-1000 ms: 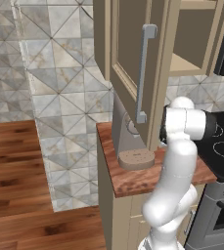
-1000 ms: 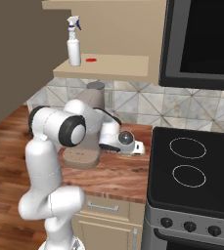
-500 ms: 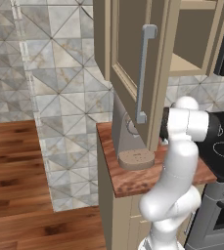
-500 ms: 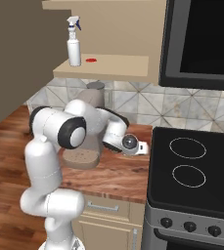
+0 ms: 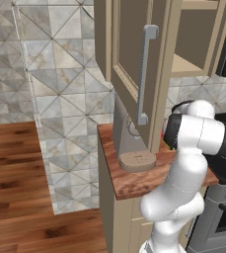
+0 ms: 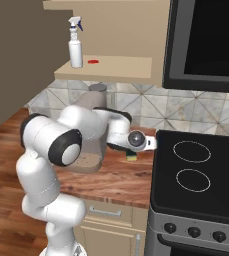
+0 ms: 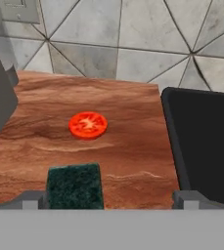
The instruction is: Pick the spray and sponge from the cabinet and place them on the counter.
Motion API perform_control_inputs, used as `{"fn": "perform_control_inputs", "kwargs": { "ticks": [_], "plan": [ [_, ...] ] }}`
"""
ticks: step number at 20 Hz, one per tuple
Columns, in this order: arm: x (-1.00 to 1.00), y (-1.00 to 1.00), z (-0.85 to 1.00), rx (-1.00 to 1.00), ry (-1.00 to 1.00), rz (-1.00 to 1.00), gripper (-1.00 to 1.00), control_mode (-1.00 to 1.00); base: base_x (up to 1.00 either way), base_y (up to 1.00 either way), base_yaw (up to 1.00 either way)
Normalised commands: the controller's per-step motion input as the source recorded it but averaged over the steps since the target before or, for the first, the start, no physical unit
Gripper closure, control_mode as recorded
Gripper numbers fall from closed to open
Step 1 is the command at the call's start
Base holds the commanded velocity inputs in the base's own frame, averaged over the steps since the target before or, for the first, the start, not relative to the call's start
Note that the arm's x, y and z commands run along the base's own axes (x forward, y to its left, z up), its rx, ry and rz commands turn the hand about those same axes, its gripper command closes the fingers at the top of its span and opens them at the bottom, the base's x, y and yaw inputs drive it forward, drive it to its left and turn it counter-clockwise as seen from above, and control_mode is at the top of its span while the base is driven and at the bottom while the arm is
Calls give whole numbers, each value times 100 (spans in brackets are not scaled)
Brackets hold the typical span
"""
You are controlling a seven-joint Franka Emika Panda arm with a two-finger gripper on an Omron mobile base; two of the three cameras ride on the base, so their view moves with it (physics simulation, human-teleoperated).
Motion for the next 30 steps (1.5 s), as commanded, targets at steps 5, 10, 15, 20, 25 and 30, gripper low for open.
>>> {"fn": "perform_control_inputs", "kwargs": {
  "ticks": [5,10,15,20,25,30],
  "plan": [
    [-2,-8,70,0,0,0,-100,-100,0,0,0],
    [-14,-4,49,0,1,0,-100,-100,0,0,0],
    [-30,0,33,-1,2,0,-100,-100,0,0,0],
    [-46,0,16,0,0,0,-100,-100,0,0,0],
    [-48,0,32,0,0,0,-100,-100,0,0,0],
    [-39,0,55,0,-1,0,-100,-100,0,0,0]
  ]
}}
